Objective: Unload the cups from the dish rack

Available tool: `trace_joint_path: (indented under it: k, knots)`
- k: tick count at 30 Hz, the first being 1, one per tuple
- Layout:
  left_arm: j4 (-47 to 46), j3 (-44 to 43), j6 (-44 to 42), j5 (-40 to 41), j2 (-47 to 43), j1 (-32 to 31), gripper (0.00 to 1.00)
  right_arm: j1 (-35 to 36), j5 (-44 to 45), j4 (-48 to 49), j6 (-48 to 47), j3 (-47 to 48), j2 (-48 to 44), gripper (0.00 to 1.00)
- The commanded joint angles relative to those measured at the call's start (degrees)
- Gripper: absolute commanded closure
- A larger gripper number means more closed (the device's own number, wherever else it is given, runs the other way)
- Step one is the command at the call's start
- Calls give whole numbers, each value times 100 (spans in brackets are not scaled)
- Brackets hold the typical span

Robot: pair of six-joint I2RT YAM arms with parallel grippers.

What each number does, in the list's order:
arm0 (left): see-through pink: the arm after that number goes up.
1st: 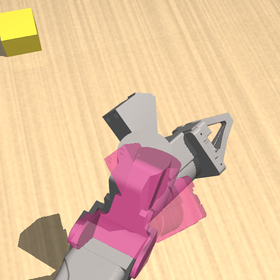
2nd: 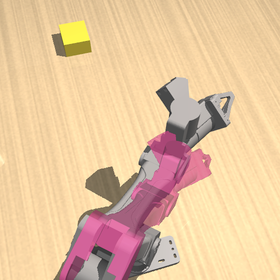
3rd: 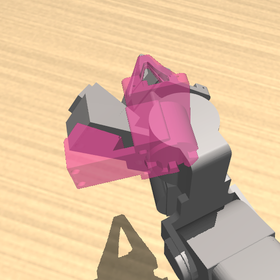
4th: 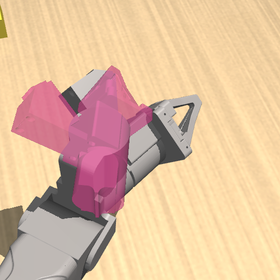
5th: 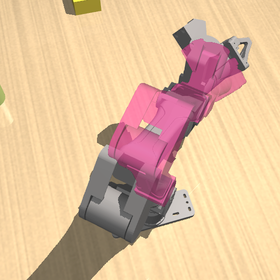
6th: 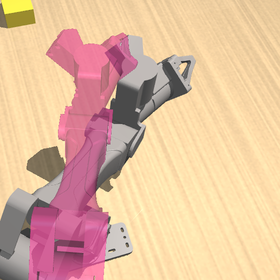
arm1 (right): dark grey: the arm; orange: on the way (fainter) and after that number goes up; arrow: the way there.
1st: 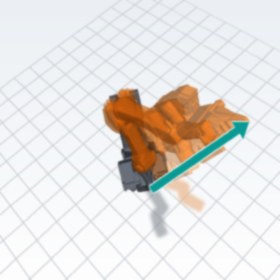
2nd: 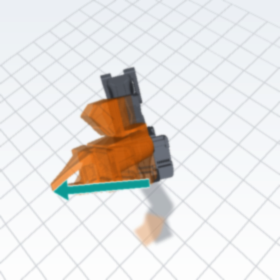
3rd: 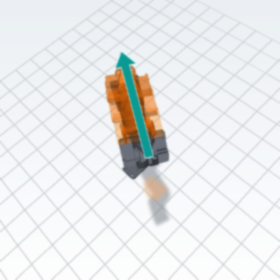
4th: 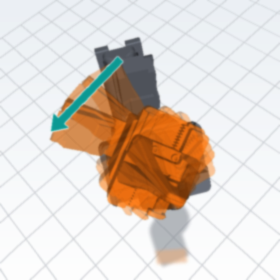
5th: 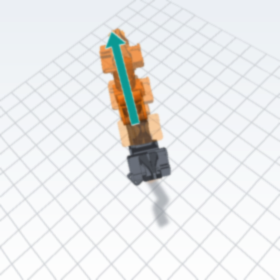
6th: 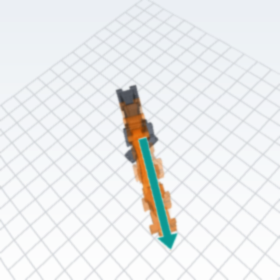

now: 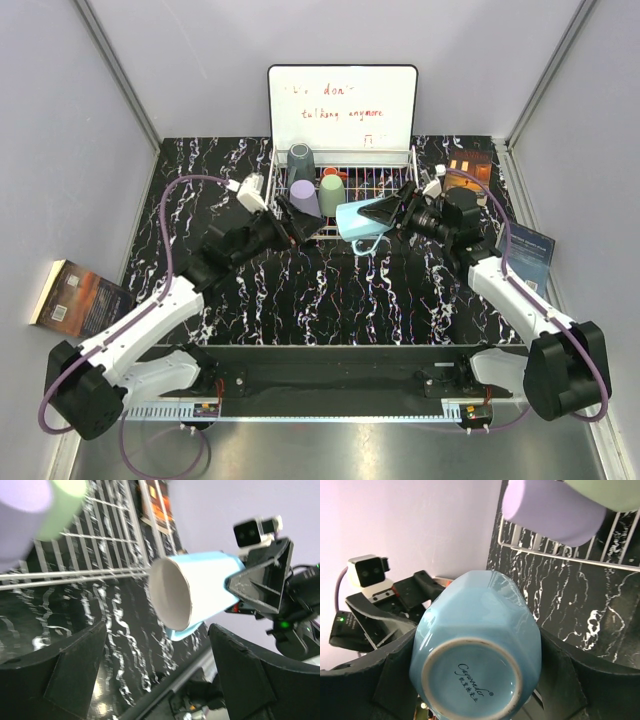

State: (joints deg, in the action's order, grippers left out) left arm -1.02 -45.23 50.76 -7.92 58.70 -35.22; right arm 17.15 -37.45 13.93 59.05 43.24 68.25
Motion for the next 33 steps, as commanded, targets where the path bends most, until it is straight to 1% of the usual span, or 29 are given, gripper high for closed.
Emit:
trace_joint_path:
  k: [1, 8, 13, 15, 16, 18, 19, 21, 22, 25, 26, 28, 29, 30, 31, 33]
  knots:
    - [-733, -91, 223, -201, 247, -335, 12, 262, -280, 813, 204, 105, -242, 100]
    - [-997, -302, 206, -69, 537, -863, 13, 579, -175, 944, 230, -44, -198, 100]
    - [-1155, -311, 224, 45, 643, -1048, 15, 667, -245, 1076, 344, -44, -163, 100]
    - [-1304, -241, 250, 36, 669, -1092, 17, 693, -333, 1322, 536, -97, -145, 100]
    - [-1374, -206, 259, 10, 678, -1101, 22, 676, -359, 1436, 625, -132, -128, 100]
    - [-1620, -100, 329, -25, 696, -1127, 24, 685, -456, 1883, 949, -272, -84, 100]
    - [-1699, -65, 346, -42, 687, -1127, 31, 685, -491, 2216, 1055, -316, -58, 100]
    - [-1928, 32, 390, -78, 704, -1145, 39, 694, -588, 2551, 1397, -439, 39, 100]
    - [-1972, 49, 417, -78, 705, -1136, 46, 694, -623, 2831, 1495, -466, 57, 100]
    - [-2183, 120, 452, -113, 722, -1136, 56, 694, -676, 3228, 1785, -580, 118, 100]
    - [-2236, 137, 461, -139, 731, -1145, 62, 702, -702, 3256, 1821, -589, 127, 100]
    - [-2271, 164, 461, -139, 749, -1145, 70, 702, -720, 3247, 1830, -589, 110, 100]
    - [-2315, 181, 470, -174, 766, -1145, 82, 702, -737, 3239, 1821, -580, 101, 100]
    - [-2341, 216, 461, -201, 766, -1153, 90, 702, -746, 3238, 1812, -580, 92, 100]
    - [-2350, 208, 461, -210, 783, -1145, 100, 702, -763, 3230, 1803, -580, 83, 100]
    - [-2333, 243, 470, -227, 792, -1145, 100, 702, -790, 3204, 1777, -589, 75, 100]
